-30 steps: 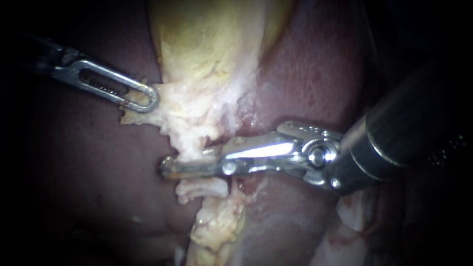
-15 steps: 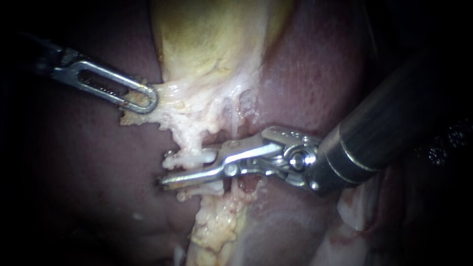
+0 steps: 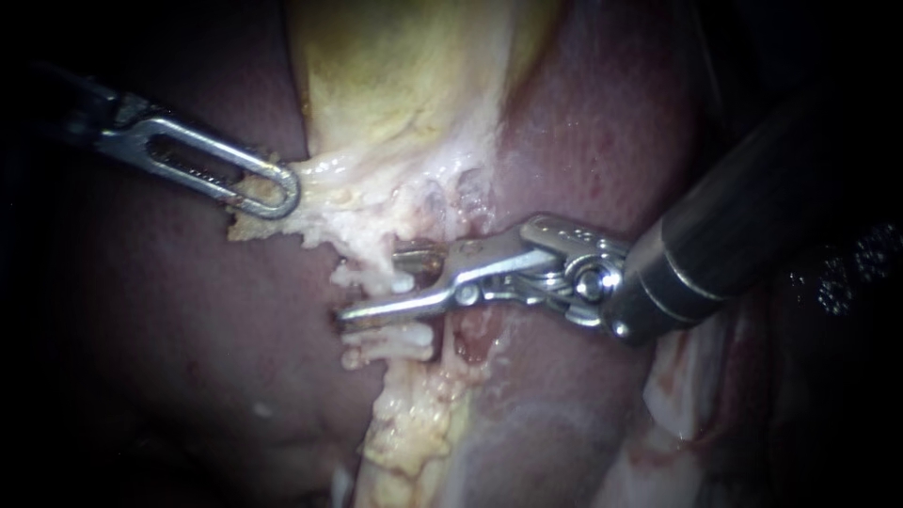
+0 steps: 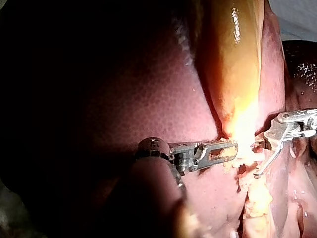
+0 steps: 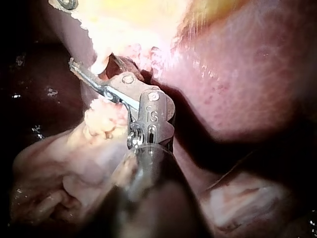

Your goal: Going back third clip left tube

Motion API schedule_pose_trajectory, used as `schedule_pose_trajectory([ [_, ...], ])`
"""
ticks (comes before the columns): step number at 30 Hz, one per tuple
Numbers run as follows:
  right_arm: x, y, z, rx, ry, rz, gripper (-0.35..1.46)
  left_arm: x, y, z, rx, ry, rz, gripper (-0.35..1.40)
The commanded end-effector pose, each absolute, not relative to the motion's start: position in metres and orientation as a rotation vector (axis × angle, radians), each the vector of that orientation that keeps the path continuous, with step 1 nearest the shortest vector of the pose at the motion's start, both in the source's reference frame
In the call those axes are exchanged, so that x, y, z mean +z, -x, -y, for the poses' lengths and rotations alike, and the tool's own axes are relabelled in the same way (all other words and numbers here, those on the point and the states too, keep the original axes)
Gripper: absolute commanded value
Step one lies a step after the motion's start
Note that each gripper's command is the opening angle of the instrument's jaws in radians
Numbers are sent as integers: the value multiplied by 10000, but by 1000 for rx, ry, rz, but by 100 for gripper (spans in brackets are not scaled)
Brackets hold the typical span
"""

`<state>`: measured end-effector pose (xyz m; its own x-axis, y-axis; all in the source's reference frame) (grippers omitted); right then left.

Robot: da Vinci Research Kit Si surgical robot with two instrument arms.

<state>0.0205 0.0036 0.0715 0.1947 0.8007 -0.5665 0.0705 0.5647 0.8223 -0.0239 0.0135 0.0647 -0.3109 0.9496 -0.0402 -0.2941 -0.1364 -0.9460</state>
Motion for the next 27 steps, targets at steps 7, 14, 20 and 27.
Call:
schedule_pose_trajectory([
  [7,721,-198,-35,598,-848,-1295,50,646,239,-135,1631,871,1133,-35],
  [14,725,-186,-33,566,-832,-1304,50,646,239,-134,1632,871,1133,-35],
  [20,723,-170,-29,535,-817,-1314,50,646,238,-134,1632,871,1133,-35],
  [27,721,-157,-26,485,-785,-1330,50,645,239,-134,1631,871,1133,-35],
])
